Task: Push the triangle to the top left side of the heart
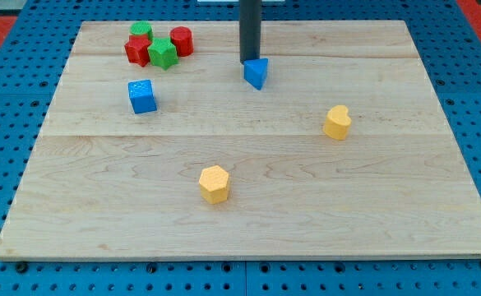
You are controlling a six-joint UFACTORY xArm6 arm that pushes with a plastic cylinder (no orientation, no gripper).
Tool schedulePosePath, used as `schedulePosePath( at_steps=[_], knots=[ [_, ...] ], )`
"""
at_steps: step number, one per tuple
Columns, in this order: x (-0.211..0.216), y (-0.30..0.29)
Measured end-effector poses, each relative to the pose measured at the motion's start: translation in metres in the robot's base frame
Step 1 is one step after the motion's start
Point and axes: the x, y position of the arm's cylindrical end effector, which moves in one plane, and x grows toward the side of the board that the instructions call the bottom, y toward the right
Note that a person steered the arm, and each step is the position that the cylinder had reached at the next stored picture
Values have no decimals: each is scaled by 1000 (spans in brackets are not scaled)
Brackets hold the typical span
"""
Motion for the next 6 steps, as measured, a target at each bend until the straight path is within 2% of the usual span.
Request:
schedulePosePath(
  at_steps=[1, 2, 3, 4, 5, 6],
  knots=[
    [-25, -44],
    [1, -54],
    [6, -9],
    [28, 26],
    [26, 24],
    [15, -32]
  ],
)
